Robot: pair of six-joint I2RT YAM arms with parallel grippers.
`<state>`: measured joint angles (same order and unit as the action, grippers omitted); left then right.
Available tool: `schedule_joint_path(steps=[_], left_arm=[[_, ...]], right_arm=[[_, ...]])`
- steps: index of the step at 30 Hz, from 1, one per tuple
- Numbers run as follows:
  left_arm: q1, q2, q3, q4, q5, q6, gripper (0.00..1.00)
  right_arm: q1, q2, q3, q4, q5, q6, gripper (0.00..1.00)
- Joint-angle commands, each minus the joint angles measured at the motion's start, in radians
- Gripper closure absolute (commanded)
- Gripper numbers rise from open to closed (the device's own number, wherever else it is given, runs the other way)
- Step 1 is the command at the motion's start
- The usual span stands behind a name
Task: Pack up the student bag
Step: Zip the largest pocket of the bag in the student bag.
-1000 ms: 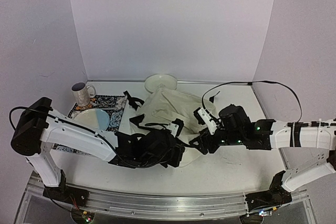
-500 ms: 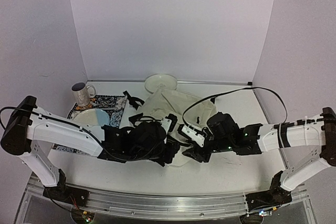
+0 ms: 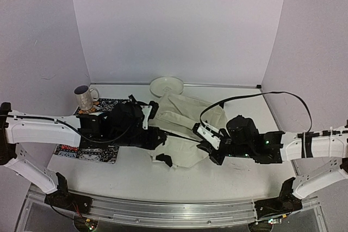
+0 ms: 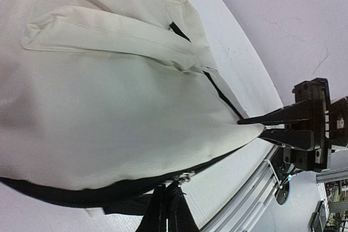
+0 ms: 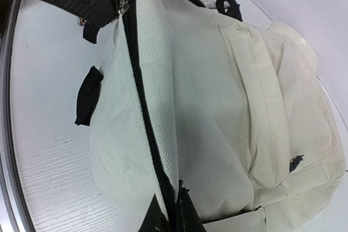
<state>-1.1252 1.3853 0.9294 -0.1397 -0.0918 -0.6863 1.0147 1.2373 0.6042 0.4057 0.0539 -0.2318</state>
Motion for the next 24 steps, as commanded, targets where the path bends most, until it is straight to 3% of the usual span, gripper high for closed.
schedule_joint_path(steps=[1,7,10,12,14,18,21,24], left_arm=[[0.151,-0.135,-0.061,-0.115,-0.084,-0.009,1.00],[0.337,-0.187,-0.151,-0.146,-0.053,0.034,1.00],[0.365,-0.163,-0.155,-0.138,-0.004,0.061,1.00],[0.362,-0.148,-0.150,-0.094,0.100,0.078,1.00],[0.351,-0.144,-0.149,-0.042,0.213,0.086,1.00],[0.297,-0.148,-0.122,0.019,0.296,0.082,1.00],[0.245,-0.131,-0.105,0.089,0.350,0.059,1.00],[0.161,-0.077,-0.055,0.134,0.370,0.050,1.00]], right_arm=[[-0.005,-0.097,-0.052,-0.073,0.142,0.032,1.00],[-0.008,-0.133,-0.075,-0.092,0.258,0.033,1.00],[-0.010,-0.136,-0.071,-0.096,0.290,0.035,1.00],[-0.010,-0.133,-0.049,-0.104,0.239,0.032,0.98],[-0.011,-0.130,-0.012,-0.118,0.145,0.028,0.88],[-0.010,-0.124,0.084,-0.146,-0.022,0.032,0.60],[-0.007,-0.097,0.155,-0.145,-0.136,0.039,0.49],[0.003,-0.033,0.231,-0.146,-0.197,0.042,0.44]])
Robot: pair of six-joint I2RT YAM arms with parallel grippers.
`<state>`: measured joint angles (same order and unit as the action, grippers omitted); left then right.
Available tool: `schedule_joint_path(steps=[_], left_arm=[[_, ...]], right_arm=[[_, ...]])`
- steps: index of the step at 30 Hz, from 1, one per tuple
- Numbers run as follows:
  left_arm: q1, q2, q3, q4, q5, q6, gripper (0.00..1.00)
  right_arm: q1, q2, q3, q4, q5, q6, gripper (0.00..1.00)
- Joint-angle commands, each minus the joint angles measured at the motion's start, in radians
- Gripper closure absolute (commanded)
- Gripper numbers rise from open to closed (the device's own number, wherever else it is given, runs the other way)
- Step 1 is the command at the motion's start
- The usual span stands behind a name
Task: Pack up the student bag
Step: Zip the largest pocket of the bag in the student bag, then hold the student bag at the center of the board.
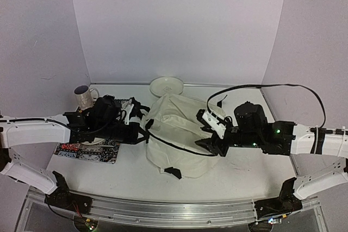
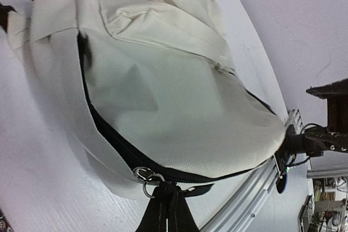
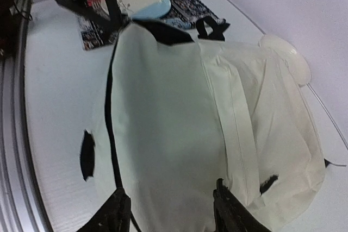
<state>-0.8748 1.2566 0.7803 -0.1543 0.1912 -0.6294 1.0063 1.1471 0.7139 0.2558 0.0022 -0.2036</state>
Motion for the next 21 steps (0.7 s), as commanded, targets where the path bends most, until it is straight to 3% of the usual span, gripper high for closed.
schedule_joint_path(steps=[1,11,17,21], left_arm=[[-0.112,0.073,0.116,0.150,0.091,-0.006,1.00],[-0.228,0.189,0.266,0.217,0.142,0.011,1.00],[-0.231,0.189,0.269,0.214,0.137,0.028,1.00],[-0.230,0.176,0.262,0.162,0.070,0.044,1.00]], right_arm=[[0.017,0.083,0.143,0.003,-0.151,0.011,0.43],[0.042,0.216,0.207,-0.005,-0.188,0.007,0.44],[0.044,0.251,0.185,-0.019,-0.115,-0.011,0.59],[0.044,0.270,0.190,-0.047,-0.120,-0.021,0.77]])
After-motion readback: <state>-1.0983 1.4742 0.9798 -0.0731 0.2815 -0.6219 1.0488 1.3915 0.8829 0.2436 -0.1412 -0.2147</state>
